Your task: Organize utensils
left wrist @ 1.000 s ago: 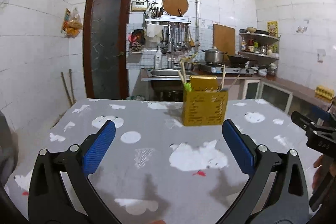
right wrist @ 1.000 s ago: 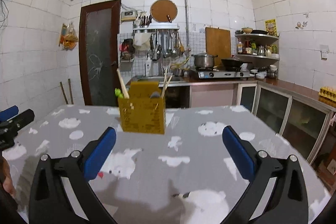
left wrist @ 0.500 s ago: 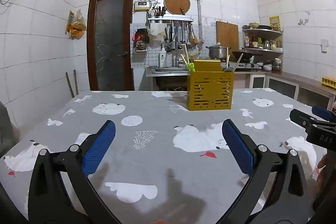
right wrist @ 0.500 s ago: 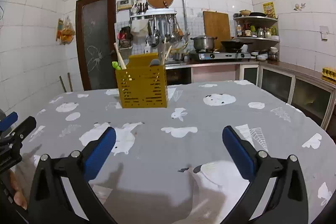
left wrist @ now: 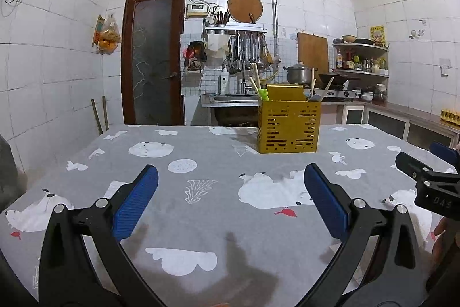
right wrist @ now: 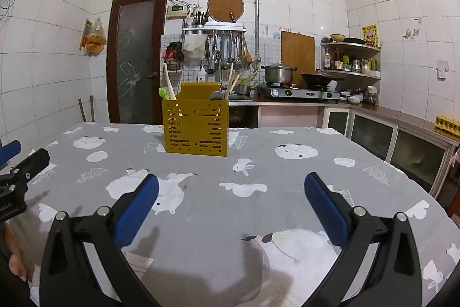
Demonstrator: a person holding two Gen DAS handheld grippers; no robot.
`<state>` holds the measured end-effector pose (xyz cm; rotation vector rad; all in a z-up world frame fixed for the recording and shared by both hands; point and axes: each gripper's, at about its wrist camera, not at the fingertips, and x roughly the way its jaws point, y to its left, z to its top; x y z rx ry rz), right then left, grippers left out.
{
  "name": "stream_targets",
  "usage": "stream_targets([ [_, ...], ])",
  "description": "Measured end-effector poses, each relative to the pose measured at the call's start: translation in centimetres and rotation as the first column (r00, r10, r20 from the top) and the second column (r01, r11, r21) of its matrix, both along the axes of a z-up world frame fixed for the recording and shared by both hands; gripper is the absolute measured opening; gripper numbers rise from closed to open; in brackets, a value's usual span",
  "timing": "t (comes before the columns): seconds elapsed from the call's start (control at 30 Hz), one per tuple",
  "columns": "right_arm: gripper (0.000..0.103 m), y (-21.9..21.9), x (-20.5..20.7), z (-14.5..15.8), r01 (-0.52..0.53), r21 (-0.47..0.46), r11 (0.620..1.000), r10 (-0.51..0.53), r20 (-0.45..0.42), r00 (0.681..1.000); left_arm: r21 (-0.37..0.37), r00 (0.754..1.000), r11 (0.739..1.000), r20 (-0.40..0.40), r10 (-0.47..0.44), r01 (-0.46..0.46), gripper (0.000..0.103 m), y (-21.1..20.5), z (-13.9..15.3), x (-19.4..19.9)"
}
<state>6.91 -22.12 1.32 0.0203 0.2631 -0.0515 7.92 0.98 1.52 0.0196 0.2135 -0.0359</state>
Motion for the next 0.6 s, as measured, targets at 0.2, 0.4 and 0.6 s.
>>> stream_targets([
  [0.2, 0.099, 0.09, -0.25, 0.05, 0.002, -0.007, 1.000, -0.001, 0.008, 1.000, 0.000, 1.000, 1.000, 0.003, -0.011, 0.011, 0.098, -0.05, 0.04, -0.14],
  [0.4, 0.099, -0.10, -0.55, 0.17, 0.004, 0.003, 1.000, -0.004, 0.020, 1.000, -0.005, 1.000, 1.000, 0.009, -0.013, 0.013, 0.098, 0.02, 0.06, -0.24],
  [0.6, 0.099, -0.27, -0.79, 0.20, 0.001, 0.010, 1.000, -0.001, 0.027, 1.000, -0.011, 1.000, 1.000, 0.013, -0.016, 0.016, 0.098, 0.04, 0.08, -0.31],
])
